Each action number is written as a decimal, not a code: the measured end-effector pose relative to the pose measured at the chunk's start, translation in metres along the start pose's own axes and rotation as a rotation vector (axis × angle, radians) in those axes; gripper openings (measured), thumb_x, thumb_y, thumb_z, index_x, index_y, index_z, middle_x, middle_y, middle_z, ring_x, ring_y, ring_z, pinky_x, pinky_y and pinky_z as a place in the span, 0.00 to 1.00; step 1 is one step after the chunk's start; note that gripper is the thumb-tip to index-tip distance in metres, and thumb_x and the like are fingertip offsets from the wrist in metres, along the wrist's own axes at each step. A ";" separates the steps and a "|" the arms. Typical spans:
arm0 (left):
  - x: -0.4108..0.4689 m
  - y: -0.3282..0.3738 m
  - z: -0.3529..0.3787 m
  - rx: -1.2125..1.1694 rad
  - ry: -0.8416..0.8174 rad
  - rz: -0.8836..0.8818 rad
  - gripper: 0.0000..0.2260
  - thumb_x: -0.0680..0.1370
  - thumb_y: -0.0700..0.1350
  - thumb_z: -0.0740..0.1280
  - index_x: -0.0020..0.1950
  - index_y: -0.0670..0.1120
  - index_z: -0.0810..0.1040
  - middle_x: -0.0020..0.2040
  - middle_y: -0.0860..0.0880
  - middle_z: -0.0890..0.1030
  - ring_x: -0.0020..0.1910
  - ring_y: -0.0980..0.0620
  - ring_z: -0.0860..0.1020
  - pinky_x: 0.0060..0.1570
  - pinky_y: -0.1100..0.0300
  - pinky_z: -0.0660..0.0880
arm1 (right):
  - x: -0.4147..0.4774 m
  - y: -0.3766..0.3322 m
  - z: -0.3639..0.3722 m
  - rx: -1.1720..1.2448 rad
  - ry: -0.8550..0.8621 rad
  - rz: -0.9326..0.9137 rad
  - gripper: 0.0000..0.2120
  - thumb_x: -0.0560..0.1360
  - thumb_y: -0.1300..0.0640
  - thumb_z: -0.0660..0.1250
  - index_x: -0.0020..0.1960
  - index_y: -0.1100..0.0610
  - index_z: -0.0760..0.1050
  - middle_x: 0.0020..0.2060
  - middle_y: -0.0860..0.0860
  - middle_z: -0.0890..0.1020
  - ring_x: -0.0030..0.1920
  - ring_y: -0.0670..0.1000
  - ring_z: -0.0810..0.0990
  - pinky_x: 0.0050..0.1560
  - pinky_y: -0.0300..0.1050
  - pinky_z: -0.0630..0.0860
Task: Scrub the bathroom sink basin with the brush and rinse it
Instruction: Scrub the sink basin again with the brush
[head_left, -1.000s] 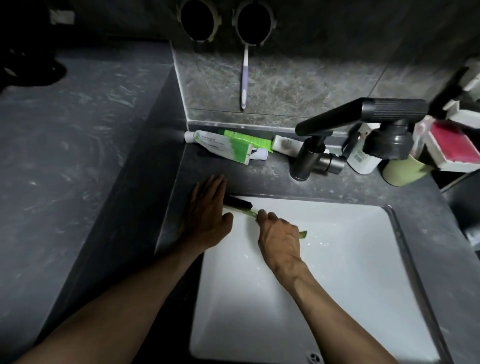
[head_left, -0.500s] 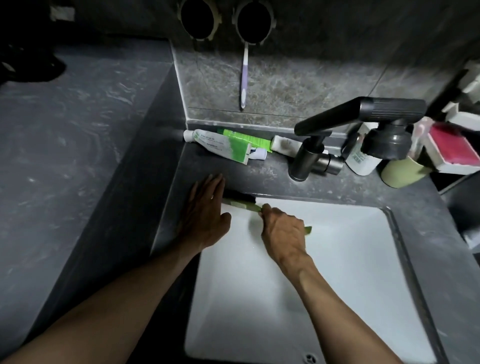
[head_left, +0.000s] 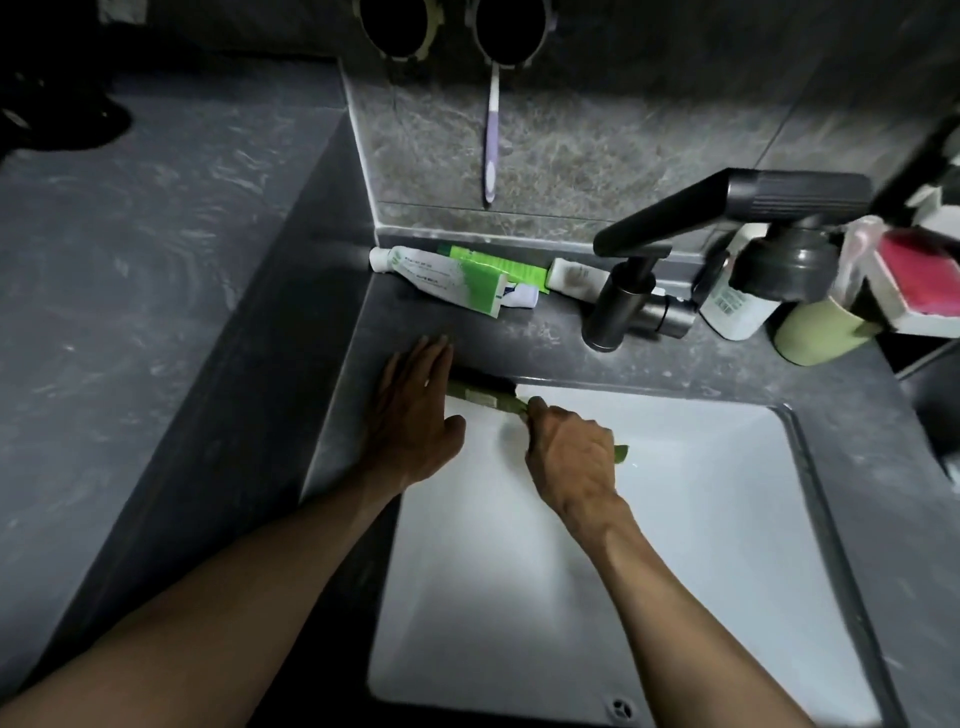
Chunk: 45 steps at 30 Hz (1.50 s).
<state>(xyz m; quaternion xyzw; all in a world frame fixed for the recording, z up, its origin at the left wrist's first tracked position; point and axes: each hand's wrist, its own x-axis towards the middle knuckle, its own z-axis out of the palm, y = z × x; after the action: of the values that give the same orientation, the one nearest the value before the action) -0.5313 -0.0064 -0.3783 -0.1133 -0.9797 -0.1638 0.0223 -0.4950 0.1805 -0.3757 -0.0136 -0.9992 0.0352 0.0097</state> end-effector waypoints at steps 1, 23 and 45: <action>0.000 0.000 0.000 0.007 0.003 0.004 0.41 0.71 0.48 0.65 0.83 0.45 0.55 0.83 0.48 0.56 0.82 0.50 0.51 0.81 0.49 0.47 | -0.003 0.010 0.001 0.013 0.015 0.038 0.07 0.81 0.56 0.58 0.51 0.53 0.75 0.36 0.51 0.82 0.34 0.58 0.81 0.33 0.44 0.65; 0.000 0.002 -0.001 0.070 0.016 0.024 0.42 0.70 0.51 0.62 0.83 0.45 0.55 0.83 0.48 0.55 0.82 0.50 0.50 0.81 0.52 0.44 | -0.050 0.107 0.038 0.679 -0.675 0.639 0.18 0.80 0.48 0.59 0.36 0.57 0.70 0.26 0.51 0.74 0.22 0.50 0.68 0.26 0.38 0.63; -0.002 0.001 -0.005 -0.025 0.011 0.018 0.38 0.75 0.47 0.65 0.83 0.46 0.53 0.83 0.48 0.54 0.83 0.51 0.49 0.81 0.52 0.43 | -0.015 -0.006 -0.001 0.024 -0.084 0.090 0.12 0.83 0.52 0.50 0.54 0.51 0.72 0.40 0.50 0.82 0.40 0.57 0.81 0.38 0.45 0.65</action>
<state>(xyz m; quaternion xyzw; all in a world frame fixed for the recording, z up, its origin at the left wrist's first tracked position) -0.5294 -0.0075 -0.3733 -0.1217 -0.9764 -0.1765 0.0278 -0.4801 0.1739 -0.3750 -0.0567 -0.9967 0.0480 -0.0335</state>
